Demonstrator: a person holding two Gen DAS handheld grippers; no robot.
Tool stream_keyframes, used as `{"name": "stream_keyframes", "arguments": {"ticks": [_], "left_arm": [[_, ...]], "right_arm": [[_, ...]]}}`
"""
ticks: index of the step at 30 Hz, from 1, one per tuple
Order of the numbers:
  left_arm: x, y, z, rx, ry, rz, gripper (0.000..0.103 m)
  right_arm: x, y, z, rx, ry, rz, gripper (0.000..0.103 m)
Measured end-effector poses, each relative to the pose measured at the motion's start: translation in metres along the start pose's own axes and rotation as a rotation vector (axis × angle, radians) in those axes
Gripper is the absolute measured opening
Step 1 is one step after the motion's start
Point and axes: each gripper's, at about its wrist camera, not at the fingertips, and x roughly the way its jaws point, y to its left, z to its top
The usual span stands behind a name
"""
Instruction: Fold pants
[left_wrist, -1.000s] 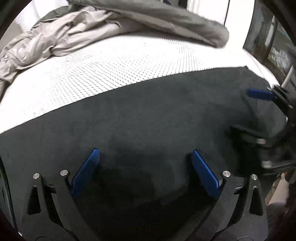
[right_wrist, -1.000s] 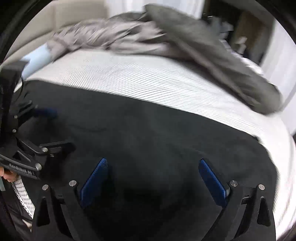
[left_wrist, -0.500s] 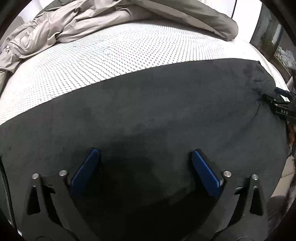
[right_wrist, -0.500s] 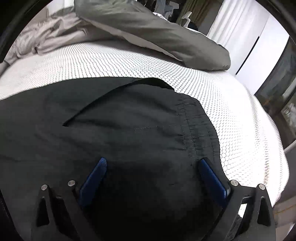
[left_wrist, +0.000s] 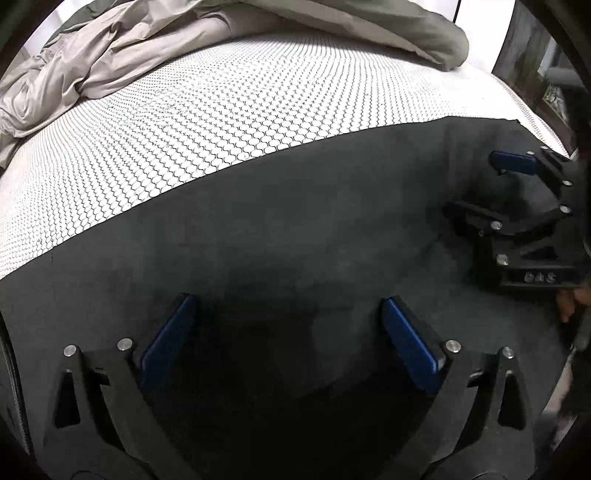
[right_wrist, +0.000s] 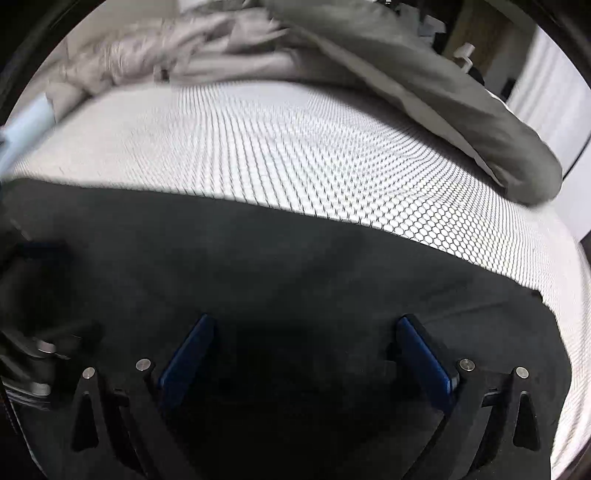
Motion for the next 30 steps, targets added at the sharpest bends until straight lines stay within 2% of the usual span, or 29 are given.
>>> {"name": "stream_keyframes", "arguments": {"ticks": [2, 3, 5, 7, 8, 10, 12, 14, 15, 17, 20, 22, 23, 25, 27, 30], "left_arm": [[-0.002, 0.006, -0.005, -0.009, -0.005, 0.000, 0.100], [-0.003, 0.009, -0.007, -0.021, -0.006, -0.001, 0.100], [-0.003, 0.016, -0.008, -0.033, -0.008, -0.003, 0.101], [-0.003, 0.016, -0.009, -0.036, -0.005, 0.002, 0.101], [-0.003, 0.016, -0.009, -0.035, -0.003, 0.006, 0.101], [-0.007, 0.014, -0.009, -0.035, 0.005, 0.007, 0.101], [-0.016, 0.020, -0.007, -0.052, 0.010, -0.023, 0.098], [-0.030, 0.027, -0.001, -0.082, -0.035, -0.048, 0.098], [-0.038, 0.029, 0.006, -0.103, -0.072, -0.035, 0.098], [-0.038, 0.030, 0.015, -0.149, -0.085, -0.030, 0.098], [-0.019, 0.031, 0.032, -0.198, -0.076, -0.070, 0.098], [0.003, 0.030, 0.040, -0.178, -0.037, -0.027, 0.098], [0.011, 0.028, 0.040, -0.158, -0.009, 0.005, 0.099], [0.016, 0.027, 0.038, -0.119, -0.008, 0.028, 0.099], [0.012, 0.031, 0.035, -0.122, -0.013, 0.032, 0.099], [0.008, 0.041, 0.029, -0.148, -0.019, 0.041, 0.100]], "right_arm": [[0.005, -0.021, 0.002, 0.037, -0.007, 0.007, 0.101], [0.003, -0.037, -0.001, 0.082, -0.006, -0.035, 0.101], [0.001, -0.075, -0.012, 0.167, 0.019, -0.265, 0.101], [0.000, -0.108, -0.027, 0.254, 0.043, -0.375, 0.101], [-0.004, -0.123, -0.034, 0.321, 0.041, -0.352, 0.101], [-0.011, -0.129, -0.035, 0.350, 0.006, -0.307, 0.100], [-0.024, -0.116, -0.025, 0.310, -0.023, -0.310, 0.100], [-0.040, -0.099, -0.014, 0.264, -0.082, -0.286, 0.100], [-0.047, -0.091, -0.011, 0.250, -0.105, -0.257, 0.100], [-0.054, -0.062, -0.006, 0.228, -0.136, -0.139, 0.100], [-0.029, -0.034, 0.018, 0.185, -0.109, -0.028, 0.100], [0.000, -0.015, 0.031, 0.156, -0.051, 0.036, 0.100], [0.019, -0.018, 0.041, 0.139, -0.026, 0.059, 0.100], [0.036, -0.012, 0.042, 0.097, 0.019, 0.029, 0.100], [0.035, -0.021, 0.031, 0.105, 0.016, -0.040, 0.101], [0.034, -0.071, 0.013, 0.218, 0.039, -0.265, 0.101]]}}
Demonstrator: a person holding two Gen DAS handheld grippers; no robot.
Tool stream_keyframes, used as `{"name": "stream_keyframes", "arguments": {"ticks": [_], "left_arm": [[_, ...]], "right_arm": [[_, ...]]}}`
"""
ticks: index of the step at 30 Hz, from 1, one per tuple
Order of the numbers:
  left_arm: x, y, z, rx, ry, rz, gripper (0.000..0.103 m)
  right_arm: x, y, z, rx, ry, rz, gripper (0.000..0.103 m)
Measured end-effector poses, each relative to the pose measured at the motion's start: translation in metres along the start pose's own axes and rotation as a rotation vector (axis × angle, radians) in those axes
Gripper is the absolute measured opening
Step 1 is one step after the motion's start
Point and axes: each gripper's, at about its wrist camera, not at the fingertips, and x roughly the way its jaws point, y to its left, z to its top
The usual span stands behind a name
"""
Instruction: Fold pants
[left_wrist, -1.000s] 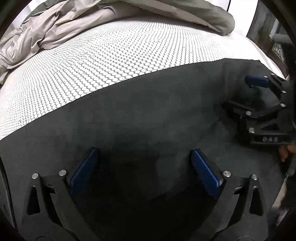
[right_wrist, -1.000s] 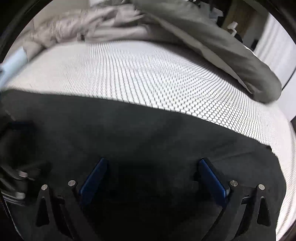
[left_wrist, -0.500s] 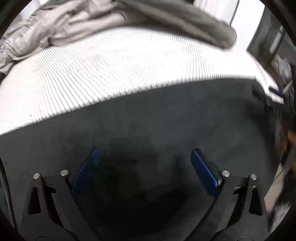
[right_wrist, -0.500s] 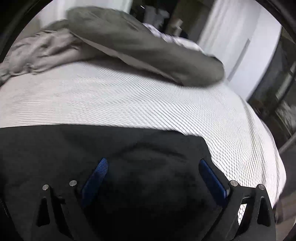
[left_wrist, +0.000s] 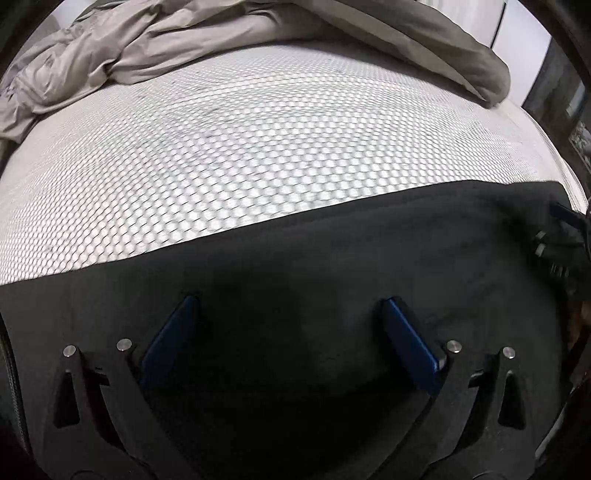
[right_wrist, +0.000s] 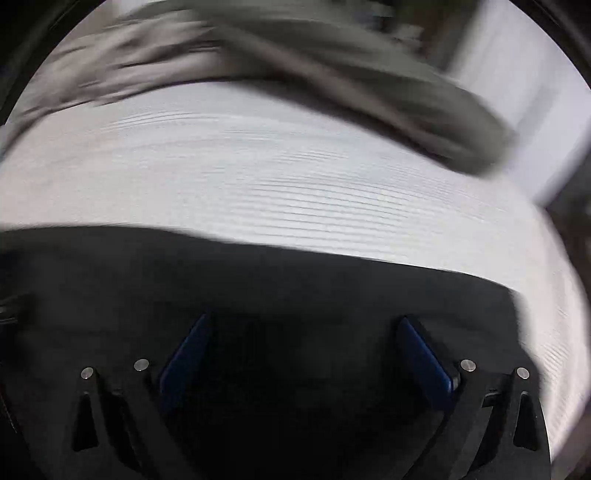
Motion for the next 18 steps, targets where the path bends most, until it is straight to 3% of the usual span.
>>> {"name": "stream_keyframes", "arguments": {"ticks": [2, 4, 5, 7, 9, 12, 14, 16, 18], "left_arm": [[-0.006, 0.003, -0.003, -0.006, -0.004, 0.018, 0.100], [-0.017, 0.003, -0.007, -0.015, -0.019, 0.016, 0.095], [-0.023, 0.004, -0.009, -0.019, -0.027, -0.001, 0.093], [-0.044, 0.004, -0.017, -0.012, -0.067, -0.072, 0.093], [-0.054, -0.015, -0.025, 0.036, -0.093, -0.111, 0.097], [-0.038, -0.054, -0.035, 0.196, -0.018, -0.131, 0.098], [-0.028, -0.060, -0.042, 0.236, 0.008, -0.087, 0.098], [-0.032, -0.056, -0.047, 0.247, 0.006, -0.089, 0.098], [-0.036, -0.041, -0.051, 0.227, 0.006, -0.085, 0.099]], "right_arm": [[0.004, -0.032, -0.006, 0.090, 0.007, -0.050, 0.100], [-0.001, -0.051, -0.012, 0.145, 0.003, 0.079, 0.100], [-0.010, -0.051, -0.014, 0.133, -0.009, 0.086, 0.100], [-0.028, -0.049, -0.020, 0.122, -0.038, 0.107, 0.100], [-0.053, -0.034, -0.026, 0.106, -0.088, 0.230, 0.100], [-0.065, 0.010, -0.029, -0.020, -0.092, 0.332, 0.100], [-0.054, 0.038, -0.035, -0.152, -0.049, 0.326, 0.100], [-0.043, 0.047, -0.045, -0.246, -0.031, 0.241, 0.101], [-0.040, 0.025, -0.048, -0.205, -0.039, 0.258, 0.101]]}}
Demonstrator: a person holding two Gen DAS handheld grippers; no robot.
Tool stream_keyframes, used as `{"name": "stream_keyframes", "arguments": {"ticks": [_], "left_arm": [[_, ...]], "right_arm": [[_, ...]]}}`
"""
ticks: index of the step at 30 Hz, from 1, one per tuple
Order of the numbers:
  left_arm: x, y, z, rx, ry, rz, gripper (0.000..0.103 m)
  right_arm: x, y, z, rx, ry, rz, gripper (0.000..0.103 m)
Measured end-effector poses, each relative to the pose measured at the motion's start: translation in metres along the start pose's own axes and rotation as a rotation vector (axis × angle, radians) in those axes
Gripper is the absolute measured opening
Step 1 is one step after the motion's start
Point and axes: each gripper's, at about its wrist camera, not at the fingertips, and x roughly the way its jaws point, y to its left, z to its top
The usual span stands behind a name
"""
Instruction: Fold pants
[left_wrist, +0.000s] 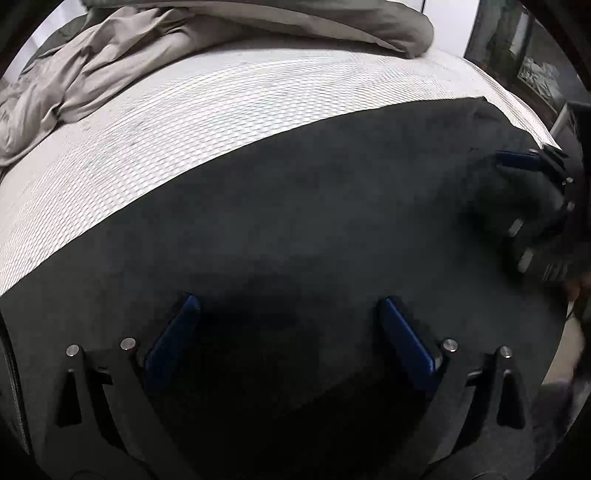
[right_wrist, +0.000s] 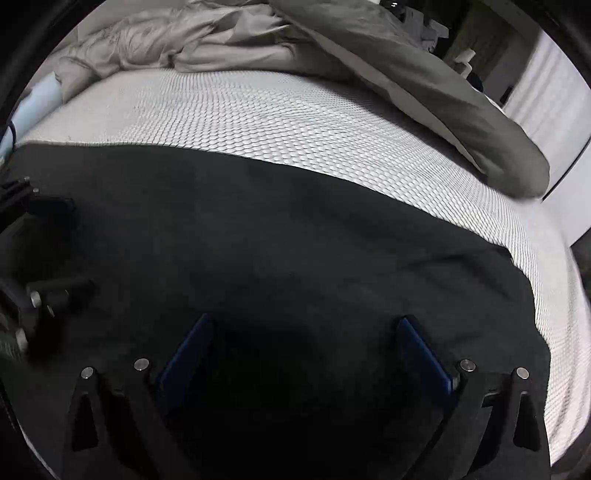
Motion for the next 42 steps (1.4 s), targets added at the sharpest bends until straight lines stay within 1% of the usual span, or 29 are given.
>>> {"name": "stream_keyframes", "arguments": {"ticks": [1, 2, 4, 5, 6, 7, 9, 10, 13, 14, 16, 17, 19, 20, 22, 23, 25, 27, 29, 30, 31, 34, 35, 36, 37, 38, 40, 41, 42], "left_arm": [[-0.001, 0.006, -0.004, -0.015, 0.000, 0.005, 0.101], [-0.004, 0.012, -0.008, -0.030, -0.001, 0.006, 0.102], [-0.010, 0.016, -0.016, -0.038, -0.007, 0.013, 0.102], [-0.012, 0.017, -0.018, -0.039, -0.009, 0.021, 0.102], [-0.015, 0.017, -0.020, -0.046, -0.013, 0.030, 0.102], [-0.018, 0.017, -0.021, -0.054, -0.020, 0.039, 0.102], [-0.027, 0.015, -0.022, -0.070, -0.030, 0.054, 0.100], [-0.034, 0.011, -0.022, -0.073, -0.046, 0.042, 0.099], [-0.053, 0.003, -0.020, -0.050, -0.132, -0.025, 0.100], [-0.057, -0.005, -0.020, -0.038, -0.148, -0.044, 0.101], [-0.049, -0.028, -0.018, -0.010, -0.134, -0.098, 0.102], [-0.042, -0.035, -0.020, 0.000, -0.108, -0.107, 0.101], [-0.026, -0.044, -0.022, 0.002, -0.062, -0.088, 0.102], [-0.023, -0.048, -0.025, 0.007, -0.051, -0.079, 0.102], [-0.023, -0.050, -0.032, 0.035, -0.048, -0.065, 0.102], [-0.026, -0.052, -0.034, 0.042, -0.047, -0.062, 0.102], [-0.030, -0.036, -0.037, 0.035, -0.036, -0.052, 0.102], [-0.037, -0.010, -0.038, 0.008, -0.032, -0.005, 0.102], [-0.045, 0.009, -0.046, -0.019, -0.042, 0.044, 0.102], [-0.048, 0.023, -0.050, -0.037, -0.047, 0.077, 0.102], [-0.050, 0.032, -0.054, -0.053, -0.051, 0.085, 0.102], [-0.065, 0.049, -0.068, -0.091, -0.093, 0.075, 0.101], [-0.071, 0.049, -0.073, -0.089, -0.113, 0.079, 0.101], [-0.079, 0.045, -0.077, -0.064, -0.139, 0.065, 0.101], [-0.082, 0.043, -0.080, -0.034, -0.140, 0.052, 0.101], [-0.084, 0.040, -0.084, -0.004, -0.132, 0.043, 0.101], [-0.084, 0.040, -0.092, 0.025, -0.127, 0.039, 0.102], [-0.084, 0.044, -0.096, 0.016, -0.128, 0.034, 0.102], [-0.080, 0.049, -0.098, -0.006, -0.120, 0.024, 0.102]], "right_arm": [[-0.005, -0.020, -0.005, 0.055, 0.001, -0.023, 0.101], [-0.013, -0.043, -0.017, 0.104, 0.004, -0.089, 0.101], [-0.008, -0.072, -0.031, 0.134, 0.040, -0.270, 0.100], [-0.007, -0.084, -0.037, 0.164, 0.045, -0.281, 0.100], [-0.006, -0.100, -0.044, 0.234, 0.036, -0.223, 0.100], [-0.007, -0.109, -0.047, 0.285, 0.031, -0.191, 0.100], [-0.019, -0.115, -0.048, 0.332, 0.005, -0.200, 0.100], [-0.029, -0.114, -0.046, 0.338, -0.021, -0.194, 0.100], [-0.068, -0.090, -0.045, 0.316, -0.140, -0.111, 0.100], [-0.078, -0.077, -0.043, 0.296, -0.170, -0.052, 0.100], [-0.076, -0.052, -0.038, 0.235, -0.175, 0.056, 0.100], [-0.073, -0.038, -0.038, 0.197, -0.164, 0.084, 0.100], [-0.060, -0.009, -0.038, 0.104, -0.117, 0.114, 0.100], [-0.047, 0.005, -0.039, 0.054, -0.077, 0.112, 0.100], [-0.029, 0.024, -0.047, 0.006, -0.024, 0.082, 0.100], [-0.024, 0.025, -0.050, 0.002, -0.013, 0.093, 0.100], [-0.026, 0.016, -0.053, 0.026, -0.024, 0.109, 0.101], [-0.031, -0.003, -0.058, 0.064, -0.025, 0.030, 0.101], [-0.028, -0.032, -0.062, 0.149, -0.011, -0.075, 0.100], [-0.029, -0.039, -0.065, 0.175, -0.021, -0.064, 0.099], [-0.031, -0.040, -0.067, 0.196, -0.031, -0.042, 0.099], [-0.046, -0.014, -0.057, 0.141, -0.044, -0.133, 0.099], [-0.056, -0.003, -0.052, 0.131, -0.075, -0.115, 0.099], [-0.067, 0.012, -0.046, 0.125, -0.116, -0.063, 0.100], [-0.079, 0.030, -0.043, 0.114, -0.148, -0.010, 0.100], [-0.080, 0.048, -0.035, 0.089, -0.162, 0.029, 0.100], [-0.075, 0.085, -0.024, 0.015, -0.145, 0.058, 0.100], [-0.066, 0.108, -0.021, -0.038, -0.127, 0.090, 0.100], [-0.058, 0.119, -0.023, -0.066, -0.114, 0.111, 0.100]]}}
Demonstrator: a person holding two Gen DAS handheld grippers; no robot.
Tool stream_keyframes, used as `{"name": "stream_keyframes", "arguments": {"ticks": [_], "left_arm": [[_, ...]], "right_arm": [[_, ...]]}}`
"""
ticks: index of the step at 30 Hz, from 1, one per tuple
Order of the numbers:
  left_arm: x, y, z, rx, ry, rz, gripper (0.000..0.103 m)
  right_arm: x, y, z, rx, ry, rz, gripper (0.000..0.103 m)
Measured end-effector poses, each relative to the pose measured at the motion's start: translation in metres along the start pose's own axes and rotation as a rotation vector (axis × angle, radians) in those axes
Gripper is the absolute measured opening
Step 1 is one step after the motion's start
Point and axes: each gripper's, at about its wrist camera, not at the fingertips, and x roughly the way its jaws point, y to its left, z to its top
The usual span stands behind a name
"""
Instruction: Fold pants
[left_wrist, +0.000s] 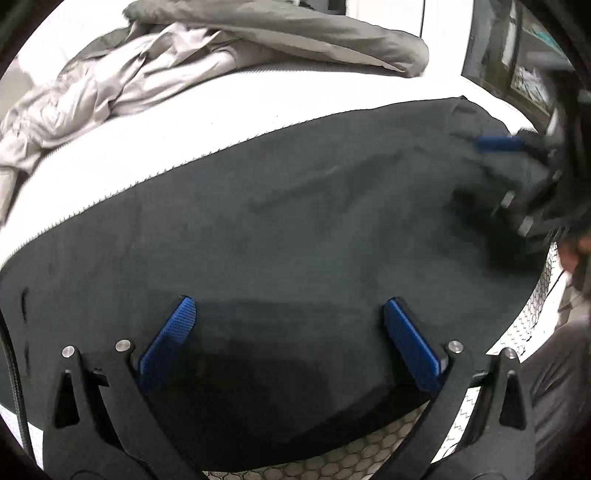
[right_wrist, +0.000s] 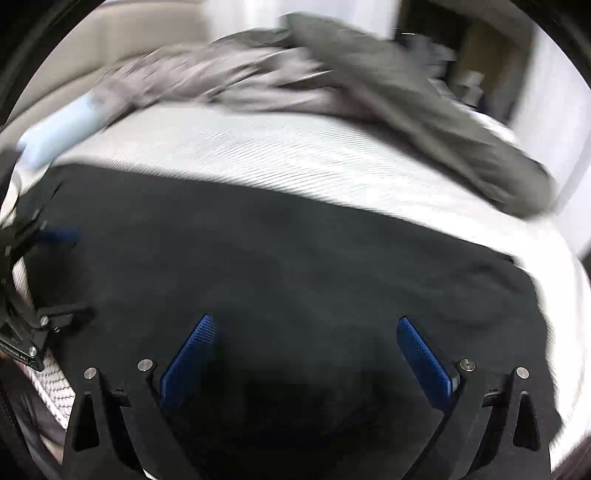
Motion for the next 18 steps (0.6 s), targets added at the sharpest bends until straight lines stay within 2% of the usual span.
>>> {"name": "stream_keyframes", "arguments": {"ticks": [2, 4, 6, 8, 9, 12, 16, 18], "left_arm": [[0.001, 0.013, -0.004, -0.045, 0.013, -0.005, 0.102], [-0.003, 0.022, -0.008, -0.062, 0.008, 0.011, 0.102], [-0.008, 0.032, -0.014, -0.082, 0.011, 0.020, 0.102], [-0.012, 0.044, -0.023, -0.101, 0.015, 0.025, 0.102], [-0.012, 0.049, -0.023, -0.103, 0.014, 0.033, 0.102], [-0.012, 0.055, -0.021, -0.109, 0.020, 0.037, 0.102], [-0.006, 0.059, -0.016, -0.123, 0.019, 0.051, 0.102], [-0.005, 0.057, -0.012, -0.127, 0.008, 0.047, 0.102]], "right_arm": [[0.023, 0.008, -0.002, -0.009, 0.062, 0.005, 0.100], [0.030, 0.001, -0.004, 0.034, 0.051, 0.027, 0.100], [0.024, -0.013, -0.007, 0.071, 0.053, -0.043, 0.101], [0.018, -0.035, -0.015, 0.106, 0.081, -0.181, 0.101], [0.019, -0.045, -0.020, 0.143, 0.096, -0.206, 0.103], [0.012, -0.073, -0.033, 0.310, 0.111, -0.151, 0.102], [0.002, -0.059, -0.027, 0.308, 0.071, -0.211, 0.103], [-0.006, -0.043, -0.019, 0.294, 0.037, -0.165, 0.103]]}}
